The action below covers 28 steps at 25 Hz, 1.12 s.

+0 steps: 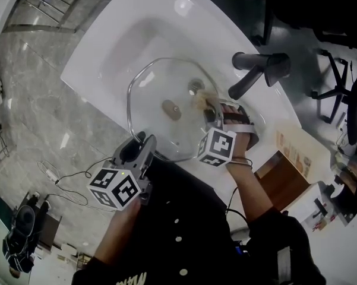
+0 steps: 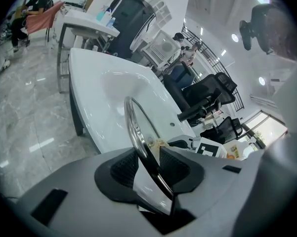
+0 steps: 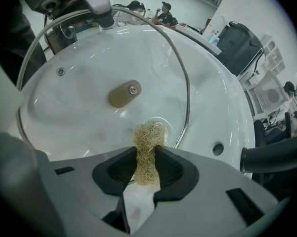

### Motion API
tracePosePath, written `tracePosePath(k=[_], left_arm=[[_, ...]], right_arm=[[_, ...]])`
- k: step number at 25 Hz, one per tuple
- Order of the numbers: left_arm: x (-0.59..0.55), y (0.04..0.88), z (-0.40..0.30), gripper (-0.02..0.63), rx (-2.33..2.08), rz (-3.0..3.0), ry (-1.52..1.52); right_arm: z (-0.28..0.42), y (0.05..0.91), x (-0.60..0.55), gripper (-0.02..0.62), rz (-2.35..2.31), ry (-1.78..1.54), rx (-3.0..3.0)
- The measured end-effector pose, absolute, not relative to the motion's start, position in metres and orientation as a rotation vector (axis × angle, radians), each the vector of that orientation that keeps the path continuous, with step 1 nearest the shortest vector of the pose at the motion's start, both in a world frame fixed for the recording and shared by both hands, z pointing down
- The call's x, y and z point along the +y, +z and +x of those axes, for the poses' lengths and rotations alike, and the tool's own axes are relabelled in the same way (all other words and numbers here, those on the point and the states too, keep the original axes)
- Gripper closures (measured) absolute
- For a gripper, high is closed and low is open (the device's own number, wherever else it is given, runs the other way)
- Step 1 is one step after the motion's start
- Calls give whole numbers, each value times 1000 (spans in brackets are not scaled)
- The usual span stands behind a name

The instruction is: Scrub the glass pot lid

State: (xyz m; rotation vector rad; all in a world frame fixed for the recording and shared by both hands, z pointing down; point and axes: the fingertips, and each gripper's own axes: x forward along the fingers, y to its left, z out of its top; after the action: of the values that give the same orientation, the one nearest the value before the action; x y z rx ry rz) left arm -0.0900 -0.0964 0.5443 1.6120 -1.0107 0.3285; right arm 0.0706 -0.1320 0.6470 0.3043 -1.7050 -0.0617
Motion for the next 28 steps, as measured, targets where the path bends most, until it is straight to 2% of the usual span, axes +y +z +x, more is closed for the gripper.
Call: tracePosePath(k=[12,28], left_arm=[[-96,543,-90,456,-1012,1616,339],[-96,544,-90,456,-1011,1614,344]], right_arm=[[70,633,-131,466,370,-109,-1752],[-51,612,-216,465,439,-430,-2017]])
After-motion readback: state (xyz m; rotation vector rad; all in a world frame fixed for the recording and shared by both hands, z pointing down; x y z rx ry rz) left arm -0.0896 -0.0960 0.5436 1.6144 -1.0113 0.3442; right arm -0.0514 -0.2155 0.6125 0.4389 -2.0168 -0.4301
